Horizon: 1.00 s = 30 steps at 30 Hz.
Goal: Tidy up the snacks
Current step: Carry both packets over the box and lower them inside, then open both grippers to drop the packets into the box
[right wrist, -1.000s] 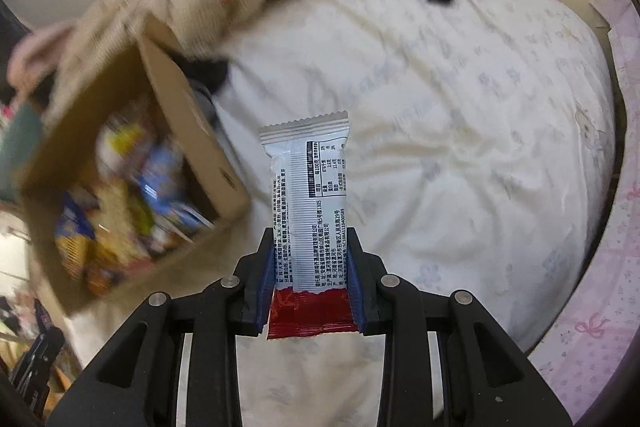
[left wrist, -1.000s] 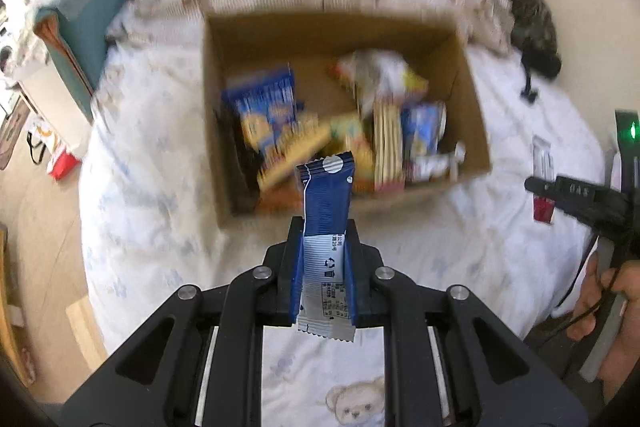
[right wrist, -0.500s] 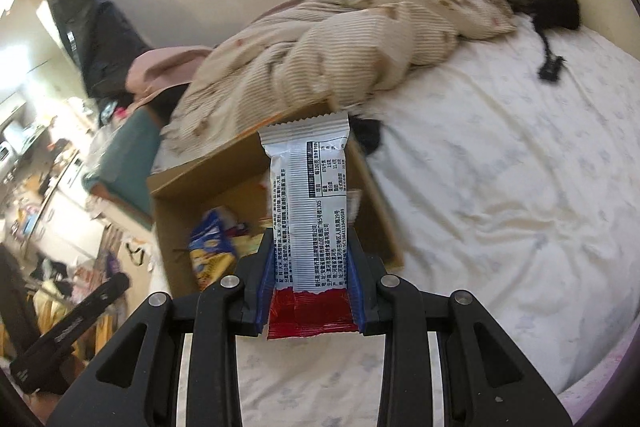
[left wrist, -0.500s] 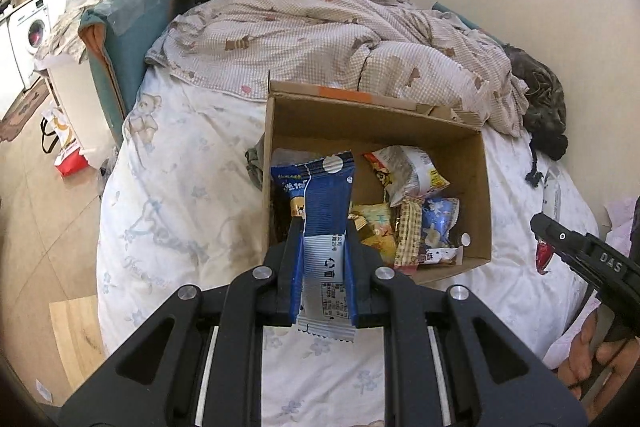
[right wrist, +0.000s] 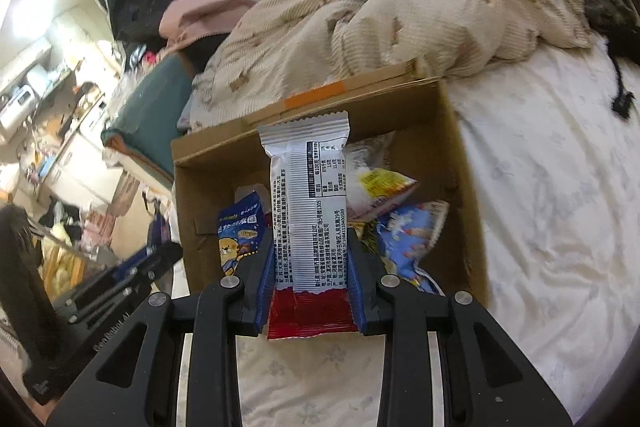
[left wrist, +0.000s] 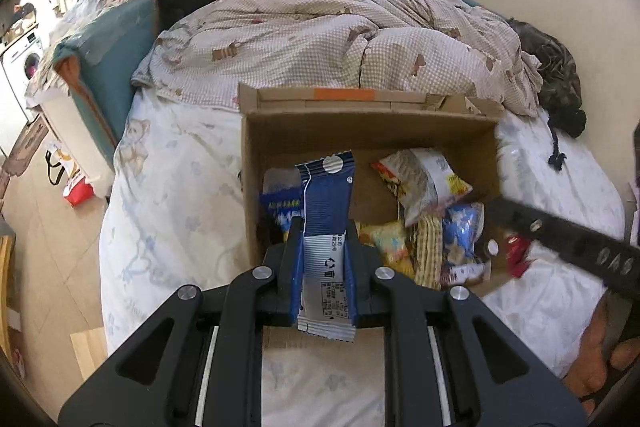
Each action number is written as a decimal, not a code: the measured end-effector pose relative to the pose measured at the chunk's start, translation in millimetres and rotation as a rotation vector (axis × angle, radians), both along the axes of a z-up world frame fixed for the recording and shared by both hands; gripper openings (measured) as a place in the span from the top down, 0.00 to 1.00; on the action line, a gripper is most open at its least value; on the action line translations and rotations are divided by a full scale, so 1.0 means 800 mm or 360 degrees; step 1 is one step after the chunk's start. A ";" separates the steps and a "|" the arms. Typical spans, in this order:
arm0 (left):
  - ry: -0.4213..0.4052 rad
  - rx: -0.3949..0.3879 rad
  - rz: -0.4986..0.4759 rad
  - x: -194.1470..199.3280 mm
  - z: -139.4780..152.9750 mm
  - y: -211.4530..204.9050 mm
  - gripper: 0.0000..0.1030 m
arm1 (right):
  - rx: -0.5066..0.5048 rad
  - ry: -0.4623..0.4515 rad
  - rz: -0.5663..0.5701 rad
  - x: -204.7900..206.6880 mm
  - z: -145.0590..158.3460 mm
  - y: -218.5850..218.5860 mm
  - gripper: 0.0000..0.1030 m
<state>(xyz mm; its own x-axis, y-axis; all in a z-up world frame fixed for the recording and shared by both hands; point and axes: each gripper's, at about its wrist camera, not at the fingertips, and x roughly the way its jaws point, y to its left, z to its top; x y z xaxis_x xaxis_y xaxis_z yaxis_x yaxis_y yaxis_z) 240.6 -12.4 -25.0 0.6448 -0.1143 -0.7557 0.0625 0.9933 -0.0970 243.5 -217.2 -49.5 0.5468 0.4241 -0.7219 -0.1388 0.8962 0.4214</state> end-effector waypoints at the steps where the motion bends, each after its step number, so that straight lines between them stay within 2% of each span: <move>1: -0.0001 0.0007 -0.0002 0.007 0.000 -0.001 0.86 | -0.0004 0.0009 0.0022 0.007 -0.003 0.004 0.68; 5: 0.0013 0.0058 -0.0030 0.037 -0.008 -0.010 0.86 | -0.0028 0.0066 0.0076 0.031 -0.020 0.014 0.68; 8: 0.0012 0.0049 -0.0027 0.055 -0.011 -0.013 0.86 | 0.0040 0.0145 0.0054 0.045 -0.034 0.010 0.68; 11: 0.0023 0.0035 -0.0030 0.058 -0.017 -0.014 0.86 | 0.0087 0.0248 0.0006 0.057 -0.050 0.007 0.68; 17: -0.0009 0.0111 -0.0056 0.055 -0.021 -0.022 0.85 | 0.0109 0.0356 -0.0021 0.068 -0.067 0.018 0.68; 30: 0.0046 0.0016 0.0043 0.062 -0.028 -0.001 0.85 | 0.0154 0.0384 -0.0039 0.072 -0.071 0.023 0.67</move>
<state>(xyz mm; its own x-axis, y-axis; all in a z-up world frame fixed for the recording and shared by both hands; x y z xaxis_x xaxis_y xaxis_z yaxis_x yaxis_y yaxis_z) 289.9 -13.6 -47.6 0.6255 -0.0897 -0.7750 0.0332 0.9955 -0.0885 301.4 -198.4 -105.9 0.3748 0.4863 -0.7894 -0.0029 0.8520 0.5235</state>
